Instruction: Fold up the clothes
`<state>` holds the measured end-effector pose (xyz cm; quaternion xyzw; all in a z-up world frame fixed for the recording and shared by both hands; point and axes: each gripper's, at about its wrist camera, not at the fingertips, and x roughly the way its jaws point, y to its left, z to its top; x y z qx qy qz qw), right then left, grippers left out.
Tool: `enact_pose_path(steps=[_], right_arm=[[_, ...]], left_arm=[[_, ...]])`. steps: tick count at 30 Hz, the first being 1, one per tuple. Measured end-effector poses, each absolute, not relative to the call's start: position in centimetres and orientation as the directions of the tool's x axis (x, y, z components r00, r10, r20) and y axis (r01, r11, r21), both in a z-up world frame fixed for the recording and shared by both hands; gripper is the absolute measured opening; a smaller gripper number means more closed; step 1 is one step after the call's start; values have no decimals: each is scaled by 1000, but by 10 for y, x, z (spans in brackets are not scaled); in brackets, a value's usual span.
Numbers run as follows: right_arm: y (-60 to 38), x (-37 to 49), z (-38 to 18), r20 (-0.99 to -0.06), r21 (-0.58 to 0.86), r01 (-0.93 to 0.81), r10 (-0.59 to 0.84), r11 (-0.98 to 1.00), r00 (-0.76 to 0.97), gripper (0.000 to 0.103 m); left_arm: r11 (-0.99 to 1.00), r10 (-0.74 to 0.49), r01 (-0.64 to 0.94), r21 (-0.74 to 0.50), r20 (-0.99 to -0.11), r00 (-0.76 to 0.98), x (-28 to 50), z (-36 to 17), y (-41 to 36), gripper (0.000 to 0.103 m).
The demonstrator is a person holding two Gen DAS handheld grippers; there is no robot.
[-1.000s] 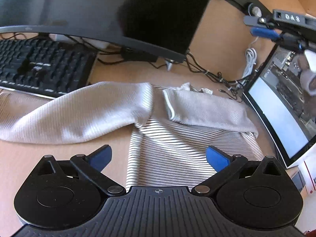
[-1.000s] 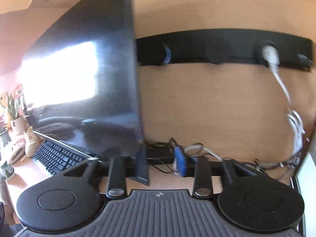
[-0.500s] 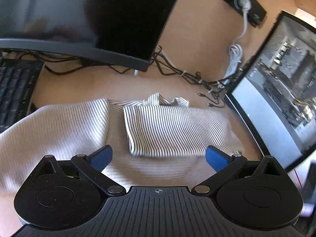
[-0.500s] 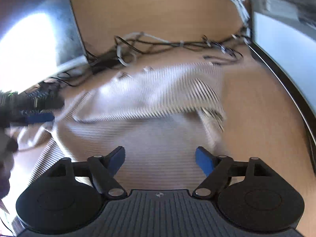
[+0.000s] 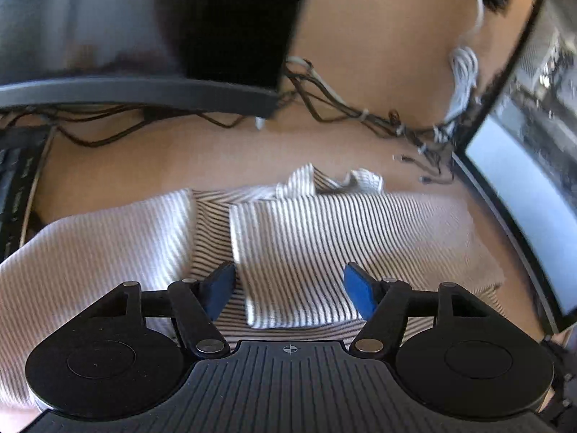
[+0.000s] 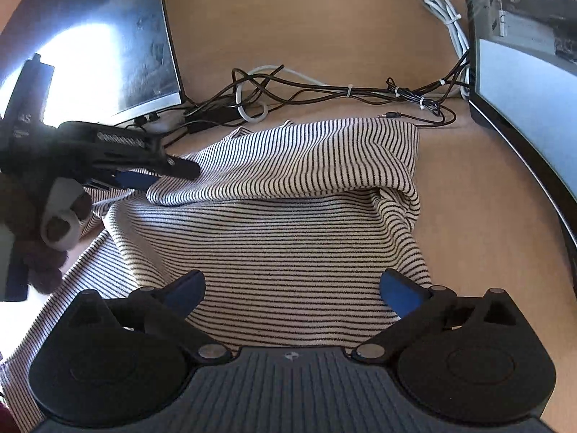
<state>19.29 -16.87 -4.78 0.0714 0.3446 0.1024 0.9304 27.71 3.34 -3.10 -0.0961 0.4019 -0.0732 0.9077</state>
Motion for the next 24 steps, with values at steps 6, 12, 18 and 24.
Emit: enact_pose_path(steps=[6, 12, 18, 24], right_arm=[[-174, 193, -48, -612, 239, -141, 262, 961, 746, 103], [-178, 191, -48, -599, 271, -140, 280, 952, 750, 103], [-179, 191, -49, -599, 271, -142, 282, 952, 749, 103], [-176, 192, -50, -610, 250, -146, 272, 957, 744, 103]], left_arm=[[973, -177, 9, -230, -721, 670, 279, -35, 28, 69], [981, -144, 12, -194, -688, 711, 276, -23, 27, 17], [985, -92, -16, -173, -596, 798, 266, 9, 43, 7], [987, -35, -83, -140, -680, 732, 268, -20, 62, 6]])
